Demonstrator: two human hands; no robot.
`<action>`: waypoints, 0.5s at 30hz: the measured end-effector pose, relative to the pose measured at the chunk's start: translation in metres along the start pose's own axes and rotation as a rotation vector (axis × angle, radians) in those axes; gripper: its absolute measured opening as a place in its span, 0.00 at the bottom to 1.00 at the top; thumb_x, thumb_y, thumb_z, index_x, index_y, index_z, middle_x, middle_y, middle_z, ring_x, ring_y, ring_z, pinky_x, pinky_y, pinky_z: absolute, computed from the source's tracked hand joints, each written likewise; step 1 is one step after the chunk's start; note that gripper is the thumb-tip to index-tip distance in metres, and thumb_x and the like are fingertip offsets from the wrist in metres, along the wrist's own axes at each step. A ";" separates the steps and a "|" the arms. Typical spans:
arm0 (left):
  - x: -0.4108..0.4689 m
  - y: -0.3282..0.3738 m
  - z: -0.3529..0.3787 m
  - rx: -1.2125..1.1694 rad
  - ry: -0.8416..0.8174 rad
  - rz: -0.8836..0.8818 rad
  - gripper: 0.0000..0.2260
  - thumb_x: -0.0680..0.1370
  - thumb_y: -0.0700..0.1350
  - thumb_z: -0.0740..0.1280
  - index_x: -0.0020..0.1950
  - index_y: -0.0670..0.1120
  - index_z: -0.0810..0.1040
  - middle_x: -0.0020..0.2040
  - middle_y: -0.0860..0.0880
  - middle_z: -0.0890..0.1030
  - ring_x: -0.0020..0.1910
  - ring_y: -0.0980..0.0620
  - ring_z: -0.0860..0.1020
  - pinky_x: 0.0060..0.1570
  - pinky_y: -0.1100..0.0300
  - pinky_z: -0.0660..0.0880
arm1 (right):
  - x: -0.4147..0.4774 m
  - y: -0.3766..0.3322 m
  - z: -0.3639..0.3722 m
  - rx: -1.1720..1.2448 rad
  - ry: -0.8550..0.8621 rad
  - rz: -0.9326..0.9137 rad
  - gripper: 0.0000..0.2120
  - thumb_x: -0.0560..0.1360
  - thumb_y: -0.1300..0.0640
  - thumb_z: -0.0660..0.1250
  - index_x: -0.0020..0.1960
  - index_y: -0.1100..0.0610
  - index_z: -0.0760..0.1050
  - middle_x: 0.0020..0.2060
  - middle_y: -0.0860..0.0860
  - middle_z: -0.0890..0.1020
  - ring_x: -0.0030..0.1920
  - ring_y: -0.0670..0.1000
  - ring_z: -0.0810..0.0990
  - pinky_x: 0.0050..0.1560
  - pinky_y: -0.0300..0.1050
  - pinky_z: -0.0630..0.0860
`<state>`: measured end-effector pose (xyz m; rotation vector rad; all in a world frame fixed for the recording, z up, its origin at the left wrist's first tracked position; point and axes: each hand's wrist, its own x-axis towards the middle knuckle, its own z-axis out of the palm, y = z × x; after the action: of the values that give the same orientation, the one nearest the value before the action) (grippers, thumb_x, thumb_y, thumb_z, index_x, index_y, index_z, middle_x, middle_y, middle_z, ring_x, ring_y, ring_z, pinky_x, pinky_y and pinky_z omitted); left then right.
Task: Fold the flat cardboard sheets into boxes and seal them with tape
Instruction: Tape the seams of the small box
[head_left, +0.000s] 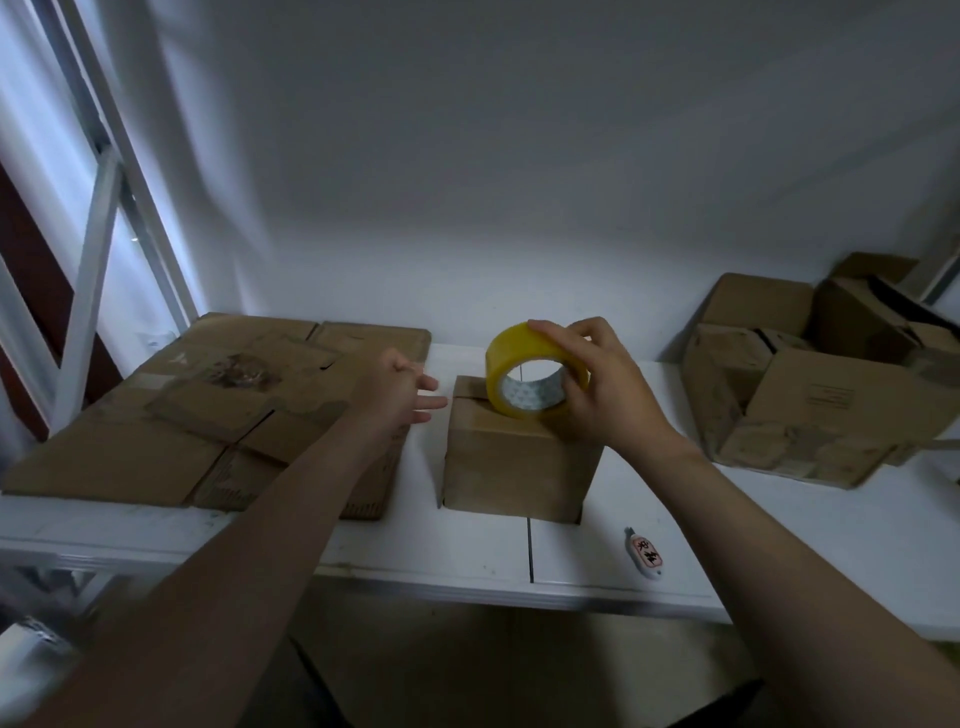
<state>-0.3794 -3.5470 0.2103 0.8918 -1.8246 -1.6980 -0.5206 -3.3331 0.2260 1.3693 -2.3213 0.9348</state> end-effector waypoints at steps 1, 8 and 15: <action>0.003 -0.002 -0.005 0.009 0.030 0.010 0.07 0.85 0.40 0.58 0.47 0.43 0.67 0.46 0.42 0.81 0.36 0.48 0.83 0.32 0.55 0.75 | 0.002 -0.002 -0.004 -0.066 -0.002 -0.001 0.33 0.77 0.67 0.63 0.73 0.36 0.69 0.64 0.50 0.70 0.59 0.50 0.70 0.51 0.52 0.80; 0.008 -0.022 -0.018 0.043 -0.003 -0.061 0.04 0.84 0.40 0.60 0.51 0.41 0.72 0.44 0.43 0.80 0.34 0.51 0.78 0.28 0.59 0.74 | 0.006 -0.026 -0.012 -0.287 -0.065 0.010 0.32 0.77 0.68 0.64 0.71 0.36 0.71 0.68 0.52 0.68 0.66 0.56 0.66 0.47 0.56 0.80; 0.013 -0.039 -0.009 -0.104 -0.072 -0.192 0.04 0.85 0.42 0.61 0.57 0.42 0.72 0.45 0.46 0.80 0.40 0.50 0.80 0.39 0.55 0.77 | 0.006 -0.046 -0.006 -0.376 -0.048 0.061 0.30 0.77 0.65 0.67 0.71 0.37 0.72 0.69 0.52 0.68 0.67 0.58 0.65 0.44 0.53 0.79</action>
<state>-0.3765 -3.5630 0.1711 1.0007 -1.7245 -1.9474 -0.4848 -3.3488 0.2521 1.1805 -2.4279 0.4493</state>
